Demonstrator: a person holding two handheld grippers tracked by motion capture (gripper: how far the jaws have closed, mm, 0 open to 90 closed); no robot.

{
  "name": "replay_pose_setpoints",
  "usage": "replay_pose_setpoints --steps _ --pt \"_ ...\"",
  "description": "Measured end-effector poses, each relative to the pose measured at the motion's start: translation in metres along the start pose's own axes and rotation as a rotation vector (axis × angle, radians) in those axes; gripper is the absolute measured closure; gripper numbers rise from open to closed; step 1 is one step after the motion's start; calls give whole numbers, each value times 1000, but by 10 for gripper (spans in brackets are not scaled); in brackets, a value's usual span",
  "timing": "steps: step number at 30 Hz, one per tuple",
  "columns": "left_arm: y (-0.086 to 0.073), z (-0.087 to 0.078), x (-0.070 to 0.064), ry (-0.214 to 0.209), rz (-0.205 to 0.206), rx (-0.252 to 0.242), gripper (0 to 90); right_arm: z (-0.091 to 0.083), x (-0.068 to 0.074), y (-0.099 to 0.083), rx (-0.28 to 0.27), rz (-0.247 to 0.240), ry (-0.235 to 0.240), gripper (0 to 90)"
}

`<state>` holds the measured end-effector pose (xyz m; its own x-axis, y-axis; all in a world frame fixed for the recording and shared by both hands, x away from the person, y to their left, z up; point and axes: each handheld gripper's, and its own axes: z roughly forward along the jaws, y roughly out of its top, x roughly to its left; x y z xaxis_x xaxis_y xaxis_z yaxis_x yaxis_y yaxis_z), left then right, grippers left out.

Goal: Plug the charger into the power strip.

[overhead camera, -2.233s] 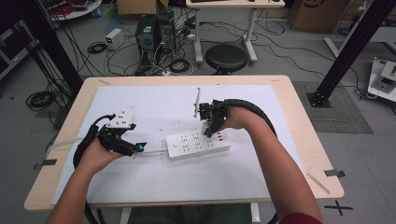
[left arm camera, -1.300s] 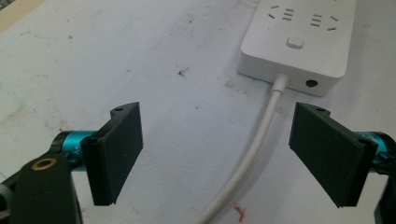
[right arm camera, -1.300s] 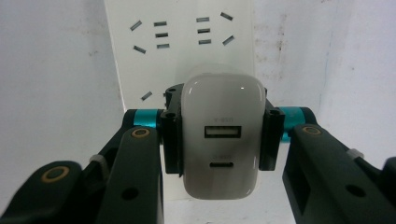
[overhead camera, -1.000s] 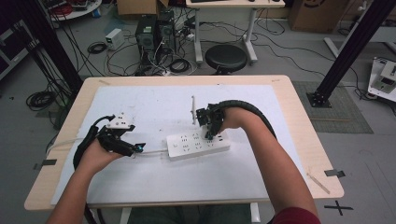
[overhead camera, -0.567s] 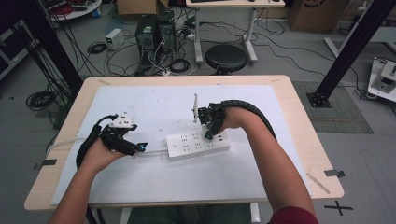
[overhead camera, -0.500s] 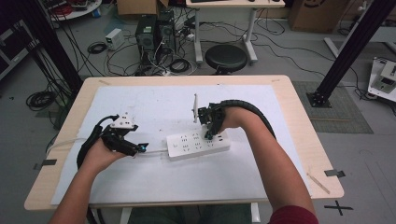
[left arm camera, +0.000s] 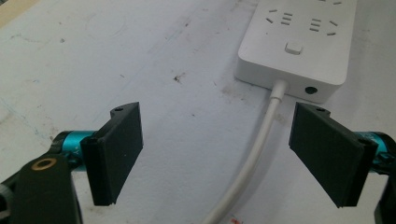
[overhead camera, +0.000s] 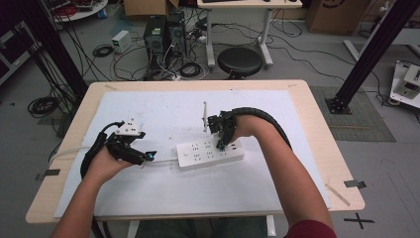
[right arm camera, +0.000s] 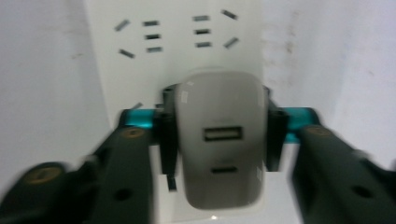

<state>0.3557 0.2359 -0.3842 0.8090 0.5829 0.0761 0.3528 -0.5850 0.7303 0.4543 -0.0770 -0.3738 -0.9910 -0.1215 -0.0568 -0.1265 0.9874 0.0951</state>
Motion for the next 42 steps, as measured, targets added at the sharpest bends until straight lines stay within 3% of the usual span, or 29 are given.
replay_pose_setpoints --steps 2,3,5,8,12,13,17,22,26,28,31,32,38,42 --pt "1 0 0 -4 3 -4 176 -10 2 -3 -66 25 6 492" --pt "1 -1 0 -2 3 -5 176 -15 3 -5 -88 52 -6 421" --pt "3 -2 -1 0 3 -13 176 -23 6 -8 -117 88 -27 389" --pt "5 -5 -1 7 14 -30 176 -35 13 -14 -209 136 -42 320" --pt "8 -8 -1 10 21 -58 175 -40 21 -19 -270 165 -59 291" --pt "10 -10 0 3 28 -74 172 -42 27 -24 -314 197 -66 260" --pt "11 -11 1 -6 26 -112 170 -43 37 -33 -406 261 -90 214" --pt "12 -12 3 -14 43 -147 164 -48 46 -46 -485 332 -157 204" --pt "11 -15 4 -21 48 -176 164 -52 52 -57 -543 382 -182 201" --pt "10 -16 7 -27 41 -199 164 -56 60 -72 -610 424 -205 198" --pt "10 -17 8 -31 41 -213 163 -57 66 -81 -638 439 -225 198" --pt "10 -17 9 -45 43 -234 163 -58 71 -91 -672 461 -239 198" --pt "9 -15 7 -85 64 -268 164 -56 83 -115 -740 514 -252 198" --pt "3 -11 9 -74 47 -264 163 -54 87 -123 -753 531 -265 198"
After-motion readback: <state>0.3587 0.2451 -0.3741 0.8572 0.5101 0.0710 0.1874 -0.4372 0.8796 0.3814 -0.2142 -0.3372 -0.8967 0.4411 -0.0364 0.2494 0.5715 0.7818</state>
